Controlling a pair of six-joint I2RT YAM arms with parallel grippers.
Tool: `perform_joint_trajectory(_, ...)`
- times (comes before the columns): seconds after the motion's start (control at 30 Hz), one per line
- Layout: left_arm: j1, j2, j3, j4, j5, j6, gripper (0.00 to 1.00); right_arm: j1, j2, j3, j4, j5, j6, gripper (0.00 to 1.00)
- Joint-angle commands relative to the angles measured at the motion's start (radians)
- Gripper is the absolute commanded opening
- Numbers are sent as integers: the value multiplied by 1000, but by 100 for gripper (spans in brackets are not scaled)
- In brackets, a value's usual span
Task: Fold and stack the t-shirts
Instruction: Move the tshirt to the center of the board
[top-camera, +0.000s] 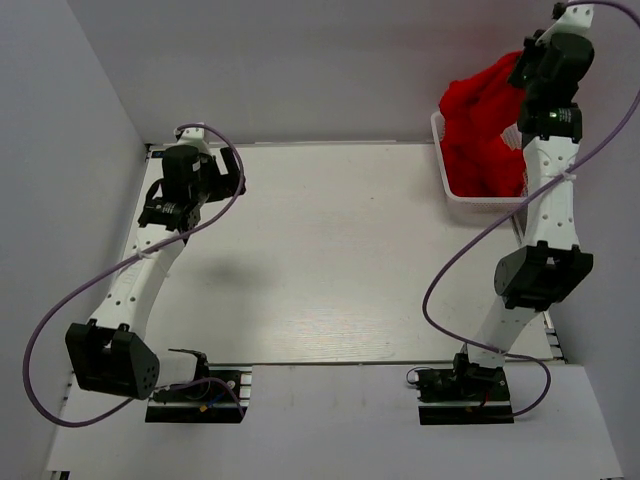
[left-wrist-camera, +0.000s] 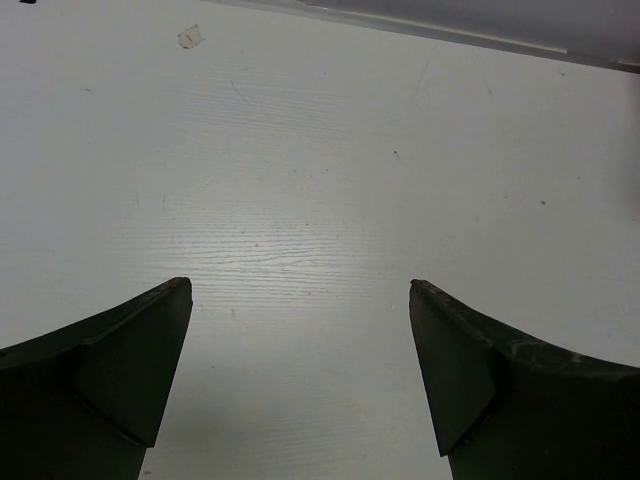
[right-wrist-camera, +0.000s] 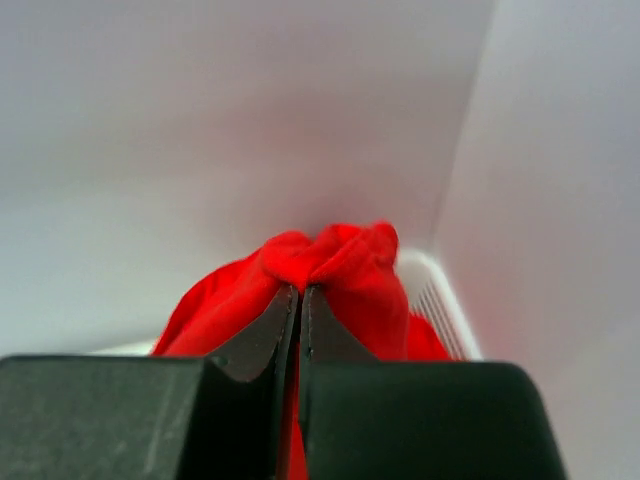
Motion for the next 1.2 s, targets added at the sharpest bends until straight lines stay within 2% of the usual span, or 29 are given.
perform_joint_trajectory(0.0, 2, -65, -1, -33, -16, 2, 100, 5, -39, 88, 52, -145, -31, 0)
perform_joint_trajectory(0.1, 2, -103, -32, -53, -7, -9, 100, 13, -75, 100, 76, -310, -11, 0)
perform_joint_trajectory(0.17, 2, -119, -32, -65, -7, -33, 100, 20, -105, 100, 95, -364, 15, 0)
perform_joint_trajectory(0.2, 2, -129, -32, -81, -7, -33, 100, 23, -112, 99, 119, -466, 30, 0)
perform_joint_trajectory(0.23, 2, -129, -32, -90, -7, -33, 100, 34, -116, 99, 136, -496, 46, 0)
perform_joint_trajectory(0.43, 2, -171, -52, -161, -16, -51, 100, 95, -167, 88, 301, -827, 214, 0)
perform_joint_trajectory(0.5, 2, -183, -61, -182, -16, -51, 100, 109, -182, 63, 358, -864, 241, 0)
perform_joint_trajectory(0.53, 2, -194, -61, -193, -27, -51, 100, 155, -182, 47, 368, -878, 239, 0)
perform_joint_trajectory(0.7, 2, -228, -61, -268, -27, -51, 100, 232, -205, -18, 336, -866, 208, 0)
perform_joint_trajectory(0.83, 2, -252, -61, -294, -64, -51, 100, 316, -227, -177, 282, -843, 98, 0)
perform_joint_trajectory(0.93, 2, -274, -72, -306, -73, -51, 100, 413, -228, -349, 277, -836, 70, 0)
perform_joint_trajectory(0.97, 2, -274, -72, -306, -73, -51, 100, 446, -230, -392, 276, -801, 66, 0)
perform_joint_trajectory(1.0, 2, -274, -72, -306, -73, -51, 100, 468, -234, -532, 276, -784, 66, 0)
perform_joint_trajectory(1.1, 2, -283, -90, -316, -73, -51, 100, 525, -239, -757, 320, -676, 60, 0)
perform_joint_trajectory(1.17, 2, -271, -100, -316, -73, -51, 100, 552, -230, -855, 341, -591, 58, 0)
